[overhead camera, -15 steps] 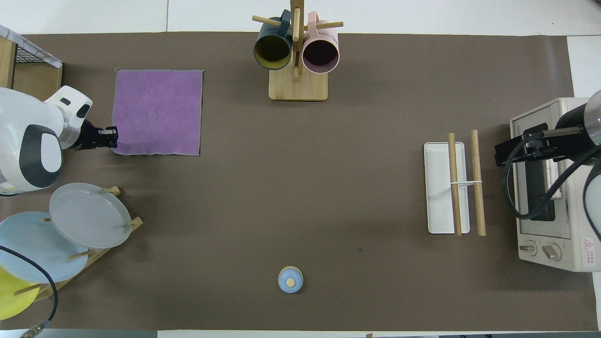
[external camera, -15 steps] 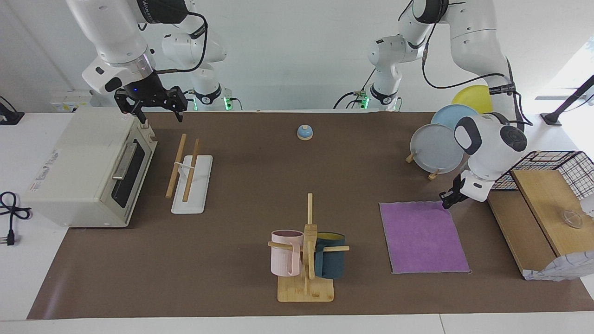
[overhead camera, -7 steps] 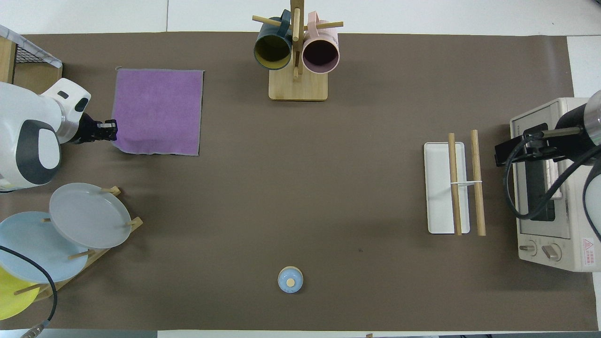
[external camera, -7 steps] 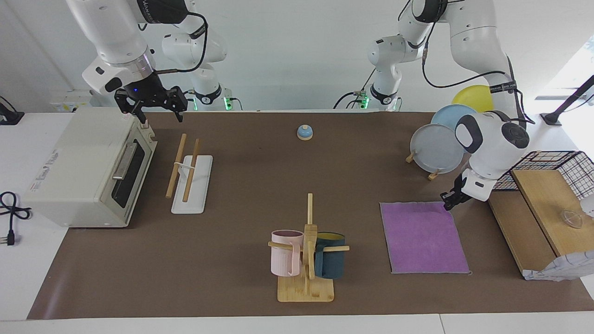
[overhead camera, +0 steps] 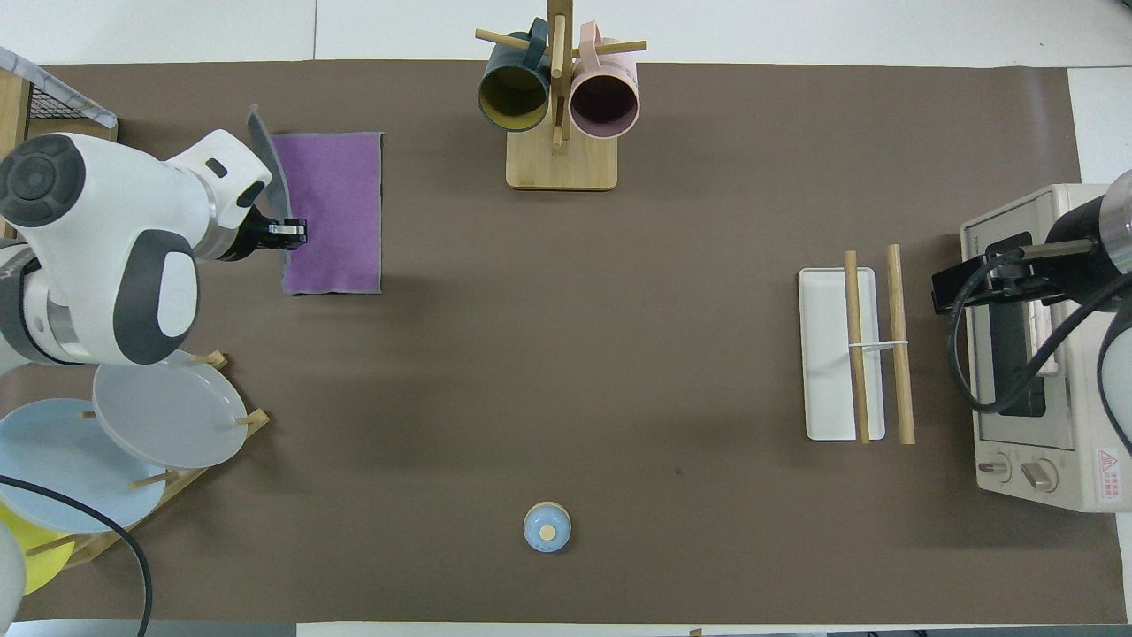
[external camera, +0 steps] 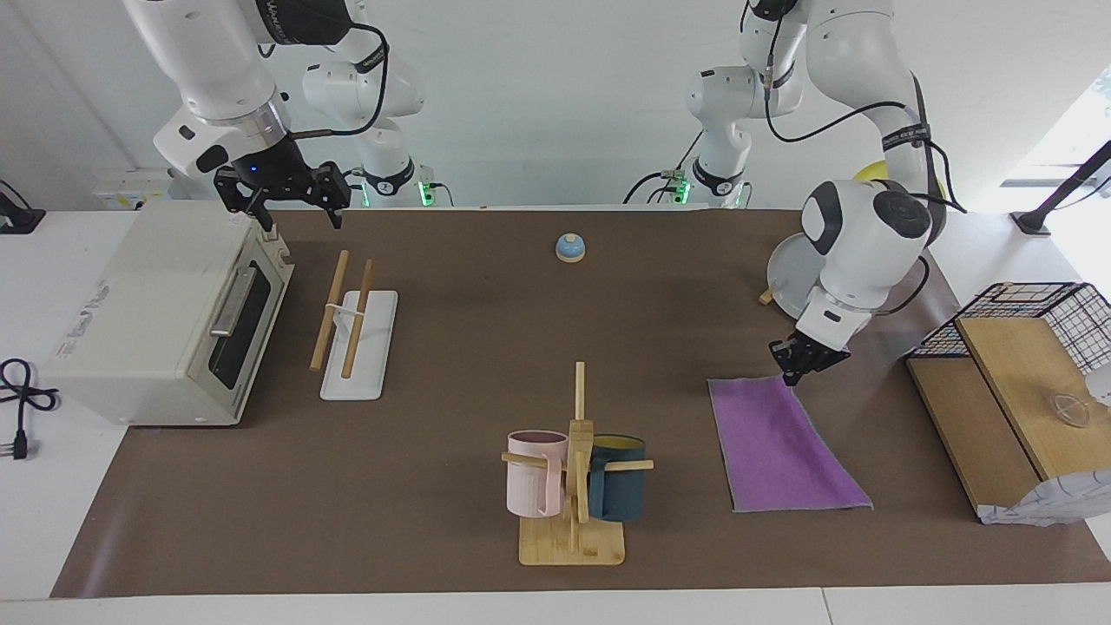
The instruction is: Fold towel and hang on rack
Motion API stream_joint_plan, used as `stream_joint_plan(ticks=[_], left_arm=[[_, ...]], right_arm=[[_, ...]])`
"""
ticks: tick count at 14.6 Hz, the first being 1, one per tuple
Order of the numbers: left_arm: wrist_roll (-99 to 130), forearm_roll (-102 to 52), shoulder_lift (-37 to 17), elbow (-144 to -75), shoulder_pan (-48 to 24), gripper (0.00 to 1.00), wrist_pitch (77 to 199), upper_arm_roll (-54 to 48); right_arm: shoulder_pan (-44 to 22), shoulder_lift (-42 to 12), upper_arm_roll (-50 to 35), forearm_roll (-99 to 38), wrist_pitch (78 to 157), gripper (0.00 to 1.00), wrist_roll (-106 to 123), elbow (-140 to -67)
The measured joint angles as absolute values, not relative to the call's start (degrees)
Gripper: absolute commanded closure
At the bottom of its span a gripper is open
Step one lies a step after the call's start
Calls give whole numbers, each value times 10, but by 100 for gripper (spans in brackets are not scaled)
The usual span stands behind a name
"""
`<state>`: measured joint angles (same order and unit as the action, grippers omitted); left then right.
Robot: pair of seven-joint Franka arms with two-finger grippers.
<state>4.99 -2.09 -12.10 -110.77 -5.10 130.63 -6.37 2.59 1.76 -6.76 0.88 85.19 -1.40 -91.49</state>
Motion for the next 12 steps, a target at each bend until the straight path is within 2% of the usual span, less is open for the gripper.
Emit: stream_joint_plan(ticks=[3,4,5,7,12], left_arm=[[66,-21,-108,-1169,-100,100,1359,-64],[67,-21,-106,-1198,-108,34,1388,-64],[67,-21,-105,-1222,-112,0,1413,-64],[69,-21,-104,-1242,-111,0,1429,-61],[80,-21,-91,-1226,-94,0,1403,-53]], right_arm=[[26,18,-68,9,852,0,-14,-915],[26,18,-68,9,852,0,-14,-916],[26,18,-68,9,852,0,-14,-916],[26,18,-68,9,852,0,-14,-916],[26,18,-67,9,852,0,-14,-916]])
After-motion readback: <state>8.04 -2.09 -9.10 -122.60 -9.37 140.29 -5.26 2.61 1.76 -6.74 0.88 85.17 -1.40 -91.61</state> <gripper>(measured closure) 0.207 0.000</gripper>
